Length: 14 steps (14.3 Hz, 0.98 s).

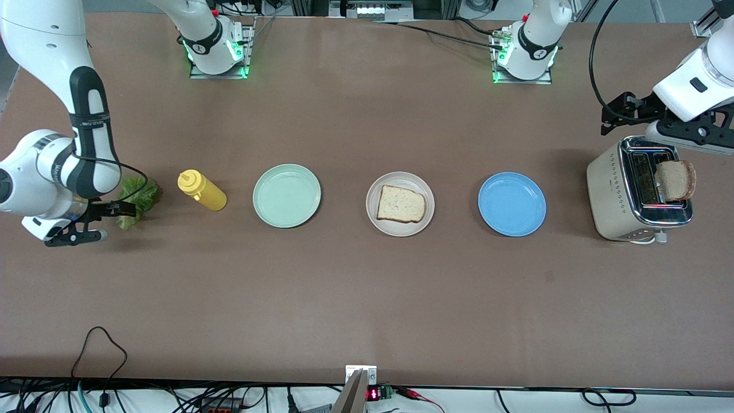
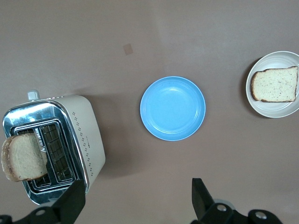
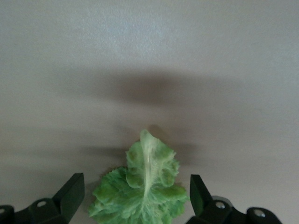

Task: Make sandwich in beige plate with both arms
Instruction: 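Lower the right gripper onto the green lettuce leaf and grasp it, then lift the lettuce leaf and carry it toward the beige plate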

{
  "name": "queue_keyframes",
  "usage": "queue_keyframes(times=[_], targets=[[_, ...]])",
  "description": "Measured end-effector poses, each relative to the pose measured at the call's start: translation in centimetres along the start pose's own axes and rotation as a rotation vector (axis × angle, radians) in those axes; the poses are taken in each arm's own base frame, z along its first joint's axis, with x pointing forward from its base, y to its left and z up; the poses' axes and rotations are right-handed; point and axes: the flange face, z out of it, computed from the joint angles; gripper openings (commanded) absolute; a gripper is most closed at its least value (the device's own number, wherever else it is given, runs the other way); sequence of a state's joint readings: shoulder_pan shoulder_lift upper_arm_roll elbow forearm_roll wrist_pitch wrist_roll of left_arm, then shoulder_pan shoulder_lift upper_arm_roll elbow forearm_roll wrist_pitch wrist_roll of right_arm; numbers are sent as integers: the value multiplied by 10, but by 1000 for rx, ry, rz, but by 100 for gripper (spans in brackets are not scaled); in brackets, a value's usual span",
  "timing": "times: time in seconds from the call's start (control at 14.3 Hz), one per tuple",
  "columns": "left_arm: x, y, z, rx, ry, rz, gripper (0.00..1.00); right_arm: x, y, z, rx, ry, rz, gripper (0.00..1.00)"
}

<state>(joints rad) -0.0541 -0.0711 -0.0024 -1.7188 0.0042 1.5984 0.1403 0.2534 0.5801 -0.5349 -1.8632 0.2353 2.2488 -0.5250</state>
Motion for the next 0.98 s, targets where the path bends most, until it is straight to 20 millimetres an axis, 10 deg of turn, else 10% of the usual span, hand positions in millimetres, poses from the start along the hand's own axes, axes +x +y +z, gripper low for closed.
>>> queue_keyframes(times=[0.28,0.56,0.98], targets=[[0,0,0,0,0,0,100,-5,2,28,-41,17,10,95],[0,0,0,0,0,0,100,-6,2,34,-46,10,8,51],[0,0,0,0,0,0,100,-6,2,34,-48,9,-6,14]])
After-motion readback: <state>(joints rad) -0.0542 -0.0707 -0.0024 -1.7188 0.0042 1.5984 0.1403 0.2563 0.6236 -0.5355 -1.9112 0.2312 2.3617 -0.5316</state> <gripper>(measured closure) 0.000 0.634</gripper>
